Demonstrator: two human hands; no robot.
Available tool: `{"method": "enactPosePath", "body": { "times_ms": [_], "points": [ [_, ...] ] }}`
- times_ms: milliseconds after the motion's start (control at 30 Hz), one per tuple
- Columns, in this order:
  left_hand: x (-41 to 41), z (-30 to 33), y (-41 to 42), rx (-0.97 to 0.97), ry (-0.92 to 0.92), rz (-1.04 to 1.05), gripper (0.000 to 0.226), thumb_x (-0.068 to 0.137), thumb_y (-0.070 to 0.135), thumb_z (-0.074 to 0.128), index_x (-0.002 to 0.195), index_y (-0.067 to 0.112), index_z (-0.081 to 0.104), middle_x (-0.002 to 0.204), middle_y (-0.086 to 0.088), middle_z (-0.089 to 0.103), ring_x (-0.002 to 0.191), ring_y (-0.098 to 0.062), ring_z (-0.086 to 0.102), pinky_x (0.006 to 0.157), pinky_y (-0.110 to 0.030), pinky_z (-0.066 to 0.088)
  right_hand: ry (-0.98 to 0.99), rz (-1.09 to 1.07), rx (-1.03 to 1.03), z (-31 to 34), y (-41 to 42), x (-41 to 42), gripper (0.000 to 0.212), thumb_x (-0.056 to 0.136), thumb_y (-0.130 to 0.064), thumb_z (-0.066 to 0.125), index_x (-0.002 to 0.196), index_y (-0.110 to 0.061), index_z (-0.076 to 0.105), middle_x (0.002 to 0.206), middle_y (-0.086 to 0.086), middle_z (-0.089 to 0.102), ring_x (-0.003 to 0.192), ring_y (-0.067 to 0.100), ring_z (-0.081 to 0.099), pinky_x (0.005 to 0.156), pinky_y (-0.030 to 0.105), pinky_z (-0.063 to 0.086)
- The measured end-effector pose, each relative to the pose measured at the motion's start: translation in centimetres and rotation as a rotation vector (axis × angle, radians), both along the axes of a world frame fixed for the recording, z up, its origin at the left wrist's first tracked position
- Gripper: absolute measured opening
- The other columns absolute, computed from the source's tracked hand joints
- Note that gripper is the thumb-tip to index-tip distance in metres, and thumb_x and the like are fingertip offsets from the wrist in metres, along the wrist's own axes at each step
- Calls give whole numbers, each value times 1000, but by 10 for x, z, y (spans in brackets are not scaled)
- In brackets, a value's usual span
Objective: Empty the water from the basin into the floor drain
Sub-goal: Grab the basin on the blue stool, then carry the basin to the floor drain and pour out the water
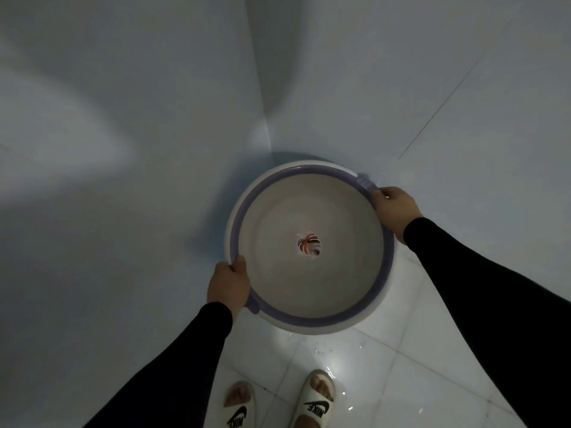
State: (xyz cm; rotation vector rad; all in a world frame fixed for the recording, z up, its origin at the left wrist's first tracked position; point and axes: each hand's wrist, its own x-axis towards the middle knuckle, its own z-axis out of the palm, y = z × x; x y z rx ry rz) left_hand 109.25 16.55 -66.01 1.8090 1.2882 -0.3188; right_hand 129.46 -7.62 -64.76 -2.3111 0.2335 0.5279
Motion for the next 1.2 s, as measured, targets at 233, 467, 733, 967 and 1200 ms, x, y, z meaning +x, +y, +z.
{"method": "enactPosePath", "body": {
  "times_ms": [233, 467, 733, 967, 1200],
  "points": [
    [7, 21, 5, 61, -38, -75, 39, 100, 40, 42, 96, 2, 49, 86, -10, 55, 85, -28, 55, 73, -33, 42, 12, -40, 12, 12, -18, -15, 50, 94, -50, 44, 105, -6, 66, 106, 14, 67, 100, 30, 60, 82, 29, 43],
    [28, 59, 14, 124, -60, -207, 39, 99, 41, 42, 91, 3, 49, 79, -8, 54, 88, -32, 58, 71, -34, 42, 28, -120, 48, 44, -38, -36, 41, 96, -42, 43, 105, -7, 61, 107, 13, 65, 106, 32, 59, 85, 31, 43],
    [76, 131, 12, 178, -144, -453, 44, 99, 40, 44, 102, -3, 53, 108, -27, 62, 100, -38, 60, 85, -40, 47, -21, -291, 62, 106, -71, -70, 44, 96, -43, 40, 111, -6, 59, 107, 12, 64, 89, 23, 53, 78, 27, 38],
    [111, 206, -21, 150, -267, -702, 39, 98, 43, 42, 96, 5, 51, 99, -17, 61, 89, -30, 57, 74, -32, 40, -66, -468, 25, 179, -117, -118, 41, 95, -43, 41, 104, -6, 57, 95, 8, 56, 87, 24, 52, 77, 30, 40],
    [125, 271, -80, 107, -387, -967, 39, 98, 42, 43, 90, 5, 52, 84, -9, 58, 82, -27, 56, 70, -31, 38, -106, -664, -79, 240, -160, -193, 43, 92, -49, 40, 72, -11, 43, 69, 5, 50, 70, 25, 48, 67, 30, 37]
  ]
}}
